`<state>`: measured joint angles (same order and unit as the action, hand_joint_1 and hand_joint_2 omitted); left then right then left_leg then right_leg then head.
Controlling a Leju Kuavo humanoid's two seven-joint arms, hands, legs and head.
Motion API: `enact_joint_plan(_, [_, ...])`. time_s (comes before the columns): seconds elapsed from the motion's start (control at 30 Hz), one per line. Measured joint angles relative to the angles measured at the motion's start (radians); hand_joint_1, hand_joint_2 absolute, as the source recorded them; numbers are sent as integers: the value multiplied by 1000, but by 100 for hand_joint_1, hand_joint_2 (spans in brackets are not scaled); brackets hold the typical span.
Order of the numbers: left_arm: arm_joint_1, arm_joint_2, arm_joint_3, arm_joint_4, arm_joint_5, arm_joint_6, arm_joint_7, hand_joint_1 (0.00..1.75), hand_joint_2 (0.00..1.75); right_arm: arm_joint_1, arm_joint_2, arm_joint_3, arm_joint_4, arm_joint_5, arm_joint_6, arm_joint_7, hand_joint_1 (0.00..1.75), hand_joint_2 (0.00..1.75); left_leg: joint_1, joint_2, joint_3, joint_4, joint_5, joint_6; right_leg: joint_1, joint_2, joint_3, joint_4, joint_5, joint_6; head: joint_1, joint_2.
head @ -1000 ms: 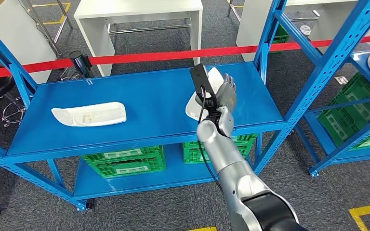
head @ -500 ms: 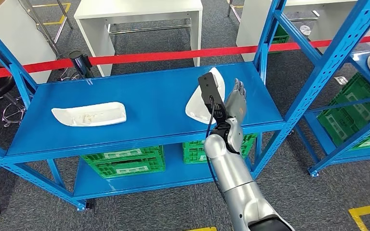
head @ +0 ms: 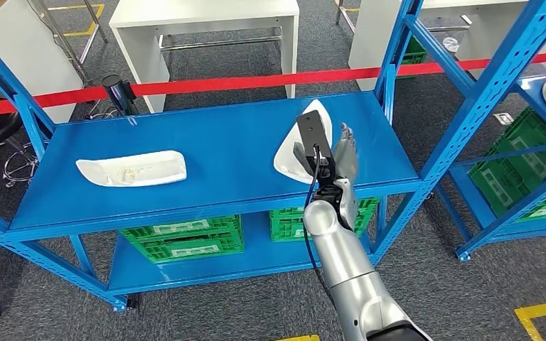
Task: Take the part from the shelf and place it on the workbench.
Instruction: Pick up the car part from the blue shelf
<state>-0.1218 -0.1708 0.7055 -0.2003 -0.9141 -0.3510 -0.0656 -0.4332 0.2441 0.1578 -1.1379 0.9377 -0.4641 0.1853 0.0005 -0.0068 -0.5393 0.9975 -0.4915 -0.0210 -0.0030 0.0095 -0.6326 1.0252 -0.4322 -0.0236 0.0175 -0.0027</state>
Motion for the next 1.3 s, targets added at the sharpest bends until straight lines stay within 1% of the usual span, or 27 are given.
enact_joint_plan(0.17, [1,1,1,0,-4,0,0,0,0,14,0,-8,0,-51,-14,-22,0,175,0,0,0,0,0,0,0,0,0,0,0,0,0,0])
enact_joint_plan(0.47, [5,2,1,0,-20,0,0,0,0,63,-1,-42,9,-106,-31,-58,0,175,0,0,0,0,-1,0,0,0,0,0,-1,1,0,0])
enact_joint_plan(1.0, [12,5,1,-2,-27,0,0,0,0,101,-2,-76,19,-110,-38,-63,0,175,0,0,0,0,-1,0,0,0,0,0,-1,1,0,0])
enact_joint_plan(1.3, [16,6,1,-2,-27,0,-4,0,0,97,-3,-84,18,-96,-43,-84,0,175,0,0,0,0,-1,0,0,0,0,0,-1,1,0,0])
